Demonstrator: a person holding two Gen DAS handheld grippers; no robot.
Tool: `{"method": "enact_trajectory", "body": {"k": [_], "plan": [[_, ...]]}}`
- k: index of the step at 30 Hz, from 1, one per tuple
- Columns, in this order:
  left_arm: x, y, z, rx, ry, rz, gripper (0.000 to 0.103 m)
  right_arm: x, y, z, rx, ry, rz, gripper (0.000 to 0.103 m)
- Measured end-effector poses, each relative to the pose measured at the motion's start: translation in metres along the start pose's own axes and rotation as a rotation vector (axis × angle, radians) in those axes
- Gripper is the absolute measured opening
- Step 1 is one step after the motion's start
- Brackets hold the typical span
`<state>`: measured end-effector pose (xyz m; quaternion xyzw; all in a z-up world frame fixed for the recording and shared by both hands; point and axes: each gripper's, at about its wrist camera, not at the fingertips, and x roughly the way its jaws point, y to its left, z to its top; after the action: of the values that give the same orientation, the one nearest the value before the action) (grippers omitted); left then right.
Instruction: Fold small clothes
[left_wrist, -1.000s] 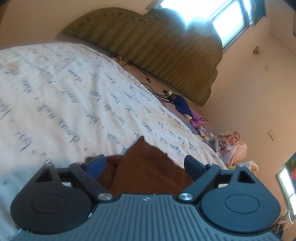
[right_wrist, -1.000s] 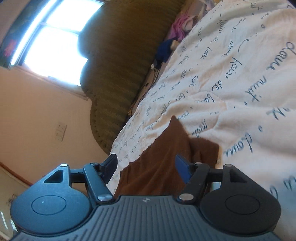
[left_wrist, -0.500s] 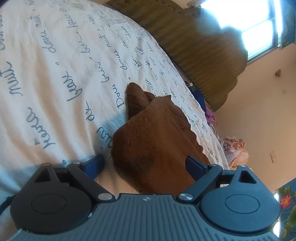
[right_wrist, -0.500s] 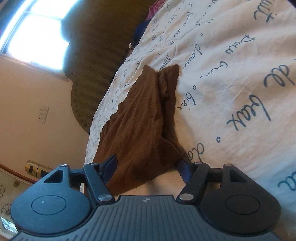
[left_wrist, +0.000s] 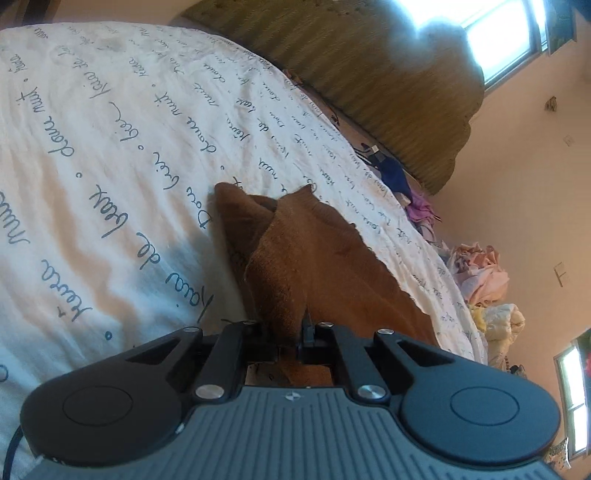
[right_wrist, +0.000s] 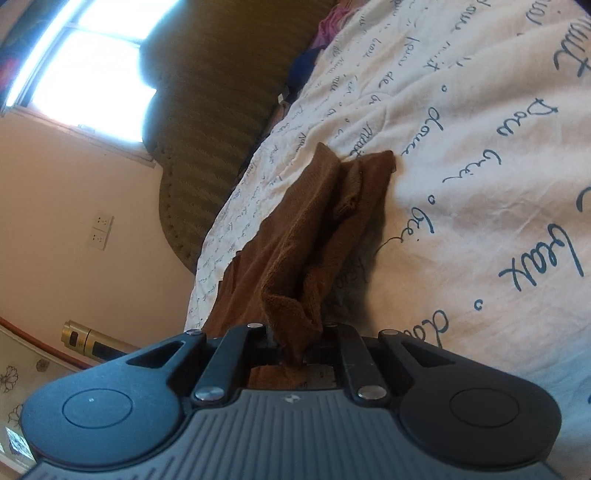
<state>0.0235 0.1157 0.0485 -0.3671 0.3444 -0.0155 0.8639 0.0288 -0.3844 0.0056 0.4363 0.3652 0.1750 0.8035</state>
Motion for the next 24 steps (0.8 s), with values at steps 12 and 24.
{"method": "enact_trajectory", "body": {"k": [12, 24], "plan": [[-0.101, 0.055, -0.09, 0.078, 0.16, 0.031, 0.016, -0.101, -0.02, -0.079, 0.041, 0.139, 0.002, 0.011], [-0.09, 0.001, 0.017, 0.316, -0.184, 0.142, 0.085, -0.063, 0.034, 0.028, -0.278, -0.007, -0.117, 0.059]]}}
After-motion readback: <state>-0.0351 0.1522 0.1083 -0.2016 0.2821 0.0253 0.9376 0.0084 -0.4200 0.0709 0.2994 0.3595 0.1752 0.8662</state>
